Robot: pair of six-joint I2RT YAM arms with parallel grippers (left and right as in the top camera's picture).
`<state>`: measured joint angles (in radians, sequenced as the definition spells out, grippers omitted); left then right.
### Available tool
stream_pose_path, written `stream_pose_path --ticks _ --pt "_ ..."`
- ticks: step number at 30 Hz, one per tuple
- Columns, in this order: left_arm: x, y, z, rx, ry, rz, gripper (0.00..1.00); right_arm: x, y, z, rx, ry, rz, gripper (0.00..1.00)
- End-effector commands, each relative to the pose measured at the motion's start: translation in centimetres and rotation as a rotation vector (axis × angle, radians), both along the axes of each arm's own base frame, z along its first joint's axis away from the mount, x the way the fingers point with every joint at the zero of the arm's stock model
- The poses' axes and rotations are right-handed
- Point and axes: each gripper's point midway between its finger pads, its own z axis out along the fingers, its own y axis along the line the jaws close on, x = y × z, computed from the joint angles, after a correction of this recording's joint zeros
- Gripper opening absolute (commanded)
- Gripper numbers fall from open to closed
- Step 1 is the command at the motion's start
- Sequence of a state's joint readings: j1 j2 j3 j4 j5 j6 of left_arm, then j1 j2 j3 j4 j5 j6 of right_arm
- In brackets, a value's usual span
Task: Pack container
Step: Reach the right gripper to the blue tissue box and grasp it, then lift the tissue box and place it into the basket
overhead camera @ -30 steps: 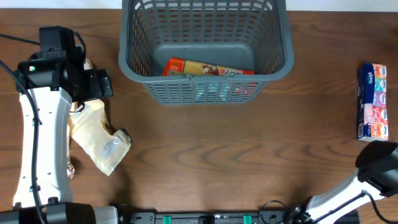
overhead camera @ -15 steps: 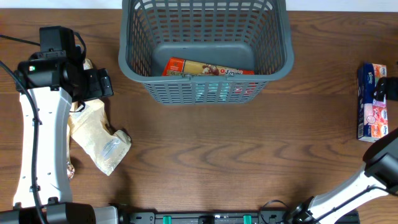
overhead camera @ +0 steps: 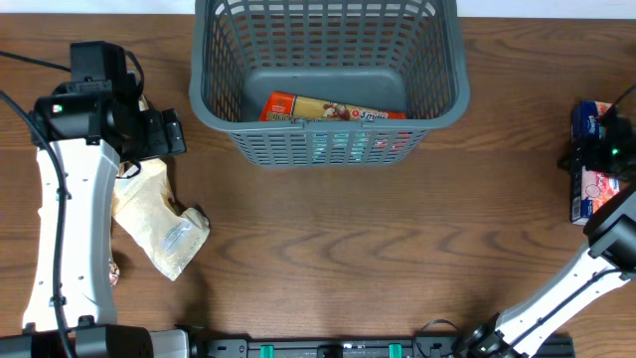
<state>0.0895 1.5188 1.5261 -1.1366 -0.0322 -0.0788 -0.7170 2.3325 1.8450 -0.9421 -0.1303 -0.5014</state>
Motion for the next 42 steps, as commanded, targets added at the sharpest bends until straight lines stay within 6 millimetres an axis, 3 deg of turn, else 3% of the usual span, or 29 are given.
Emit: stream_pose_path --ticks 1,4,7,10,13,17,21,23,26,28,31,35,38,42 --pt "0.0 -0.1 -0.1 -0.003 0.006 0.007 0.99 -0.1 1.5 -2.2 0.091 0.01 -0.013 0.89" --pt "-0.2 -0.1 -0.2 -0.004 0.012 0.007 0.99 0.8 1.2 -1.6 0.084 -0.019 -0.04 0.77" --pt "-0.2 -0.1 -0.2 -0.004 0.013 0.007 0.99 2.2 1.3 0.2 0.08 -0.063 -0.045 0.47" --pt "-0.2 -0.1 -0.2 -0.004 0.014 0.007 0.99 4.2 1.9 3.1 0.081 -0.129 -0.014 0.31" --pt "-0.3 -0.1 -0.2 -0.004 0.018 0.007 0.99 6.6 3.0 7.7 0.077 -0.223 0.033 0.21" --pt "-0.5 -0.1 -0.3 -0.004 0.028 0.007 0.99 9.9 5.4 16.2 0.006 -0.375 0.122 0.15" --pt "-0.6 -0.1 -0.4 -0.004 0.031 0.007 0.99 12.6 9.9 25.7 -0.098 -0.555 0.24 0.09" --pt "-0.6 0.0 -0.3 -0.001 0.032 0.008 0.99 13.5 13.4 30.7 -0.146 -0.659 0.32 0.02" --pt "-0.6 0.0 -0.3 -0.001 0.032 0.009 0.99 13.9 20.0 36.9 -0.206 -0.796 0.496 0.01" --pt "-0.6 0.0 -0.3 -0.001 0.032 0.009 0.99 13.5 25.1 39.6 -0.225 -0.865 0.647 0.01" --pt "-0.6 0.0 -0.3 -0.001 0.032 0.009 0.99 12.3 32.5 41.4 -0.244 -0.917 0.87 0.01" --pt "-0.7 0.0 -0.3 -0.001 0.032 0.009 0.99 10.1 41.0 40.7 -0.246 -0.913 1.147 0.01" --pt "-0.6 0.0 -0.3 -0.001 0.032 0.009 0.99 8.6 45.7 38.5 -0.21 -0.859 1.3 0.01" --pt "-0.6 0.0 -0.3 -0.001 0.032 0.009 0.99 7.2 49.5 34.1 -0.119 -0.729 1.418 0.01"
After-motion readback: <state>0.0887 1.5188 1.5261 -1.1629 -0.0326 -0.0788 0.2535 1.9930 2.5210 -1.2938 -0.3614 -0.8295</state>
